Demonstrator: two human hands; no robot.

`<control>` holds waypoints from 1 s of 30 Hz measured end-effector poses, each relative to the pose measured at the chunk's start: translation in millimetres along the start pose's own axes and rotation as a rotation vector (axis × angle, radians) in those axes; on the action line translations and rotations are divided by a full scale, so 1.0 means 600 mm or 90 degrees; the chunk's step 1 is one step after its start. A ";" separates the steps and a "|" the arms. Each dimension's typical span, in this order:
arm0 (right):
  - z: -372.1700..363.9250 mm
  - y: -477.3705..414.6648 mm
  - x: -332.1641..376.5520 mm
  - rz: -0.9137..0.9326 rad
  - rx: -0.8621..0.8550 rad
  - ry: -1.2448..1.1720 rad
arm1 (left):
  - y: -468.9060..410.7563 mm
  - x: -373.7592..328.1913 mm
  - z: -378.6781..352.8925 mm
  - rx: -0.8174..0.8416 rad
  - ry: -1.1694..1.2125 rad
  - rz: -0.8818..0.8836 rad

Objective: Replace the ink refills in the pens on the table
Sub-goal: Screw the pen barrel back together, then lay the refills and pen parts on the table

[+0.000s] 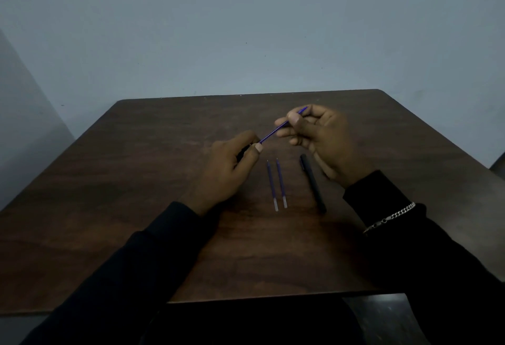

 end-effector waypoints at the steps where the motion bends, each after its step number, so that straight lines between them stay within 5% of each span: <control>1: 0.008 -0.001 0.001 0.000 -0.016 -0.016 | -0.001 0.005 0.004 -0.004 0.004 0.002; 9: 0.035 -0.010 -0.006 -0.034 -0.089 0.062 | -0.006 0.062 0.071 -0.113 0.044 0.069; 19: -0.116 -0.047 -0.069 -0.226 0.085 0.466 | 0.002 0.098 0.101 -0.203 0.047 0.113; 24: -0.186 -0.074 -0.096 -0.209 0.117 0.647 | 0.007 0.114 0.115 -0.238 0.039 0.139; 30: -0.211 -0.078 -0.136 -0.232 0.124 0.645 | 0.007 0.116 0.118 -0.247 0.039 0.139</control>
Point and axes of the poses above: each hand's wrist, its own y-axis away from the middle knuckle, its own z-axis out of the back of the hand, x = y × z, the point moved 10 cm from there along -y, towards the middle knuckle, and after that the axes turned 3 degrees about -y, right-handed, at the moved point
